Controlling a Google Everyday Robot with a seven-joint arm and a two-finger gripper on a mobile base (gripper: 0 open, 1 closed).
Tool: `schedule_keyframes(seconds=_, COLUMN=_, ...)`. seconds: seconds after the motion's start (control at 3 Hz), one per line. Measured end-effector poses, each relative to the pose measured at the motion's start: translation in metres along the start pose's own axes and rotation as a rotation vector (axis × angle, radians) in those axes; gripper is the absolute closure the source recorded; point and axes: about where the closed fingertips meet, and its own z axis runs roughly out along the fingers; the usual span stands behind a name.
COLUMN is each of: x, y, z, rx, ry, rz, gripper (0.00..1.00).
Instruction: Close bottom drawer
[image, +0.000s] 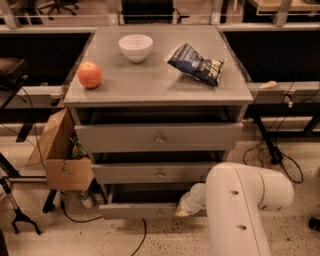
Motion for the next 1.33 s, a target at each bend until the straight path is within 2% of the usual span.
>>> schedule_keyframes(seconds=0.33, x=0.0, y=0.002, z=-0.001, rx=0.0, ry=0.0, rz=0.0, gripper=0.35)
schedule_keyframes(seconds=0.67, x=-0.002, y=-0.007, z=-0.001, rx=0.029, ry=-0.02, rz=0.014, gripper=0.12)
schedule_keyframes(seconds=1.0, x=0.0, y=0.001, z=-0.004, rx=0.029, ry=-0.02, rz=0.014, gripper=0.0)
schedule_keyframes(seconds=1.33, x=0.001, y=0.006, z=-0.005, rx=0.029, ry=-0.02, rz=0.014, gripper=0.0)
